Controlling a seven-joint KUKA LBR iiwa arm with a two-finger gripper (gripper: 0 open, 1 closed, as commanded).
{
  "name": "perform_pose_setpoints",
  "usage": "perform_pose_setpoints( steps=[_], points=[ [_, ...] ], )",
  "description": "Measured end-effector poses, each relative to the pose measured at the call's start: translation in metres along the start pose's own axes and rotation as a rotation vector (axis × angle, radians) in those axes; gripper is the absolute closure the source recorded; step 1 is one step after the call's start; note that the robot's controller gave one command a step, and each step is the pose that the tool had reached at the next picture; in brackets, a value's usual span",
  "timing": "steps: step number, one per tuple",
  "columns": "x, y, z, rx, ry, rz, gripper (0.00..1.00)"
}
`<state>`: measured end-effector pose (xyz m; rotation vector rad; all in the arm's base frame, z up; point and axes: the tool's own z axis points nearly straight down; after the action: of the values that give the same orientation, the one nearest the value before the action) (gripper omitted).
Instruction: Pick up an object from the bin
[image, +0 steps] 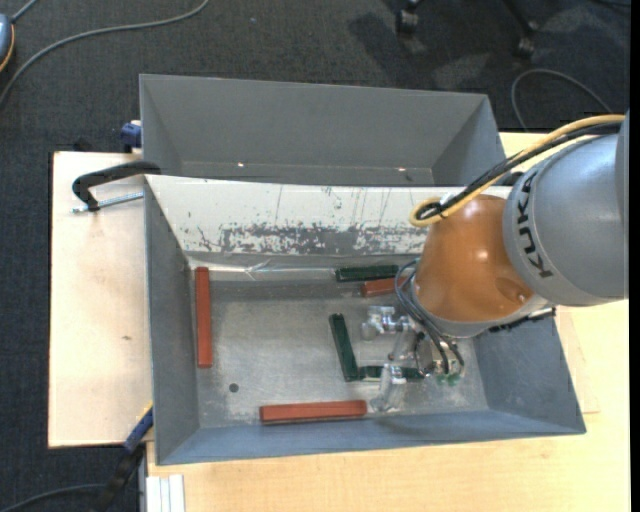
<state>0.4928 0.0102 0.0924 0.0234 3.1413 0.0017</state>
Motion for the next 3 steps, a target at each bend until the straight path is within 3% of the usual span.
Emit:
perform_pose_setpoints(
  steps=[1, 2, 3],
  points=[
    [-0.007, -0.026, 0.023, 0.001, 0.001, -0.003, 0.0],
    [-0.007, -0.024, 0.022, 0.0, 0.0, -0.005, 1.0],
    [-0.012, -0.029, -0.101, 0.001, -0.014, -0.062, 1.0]
  ],
)
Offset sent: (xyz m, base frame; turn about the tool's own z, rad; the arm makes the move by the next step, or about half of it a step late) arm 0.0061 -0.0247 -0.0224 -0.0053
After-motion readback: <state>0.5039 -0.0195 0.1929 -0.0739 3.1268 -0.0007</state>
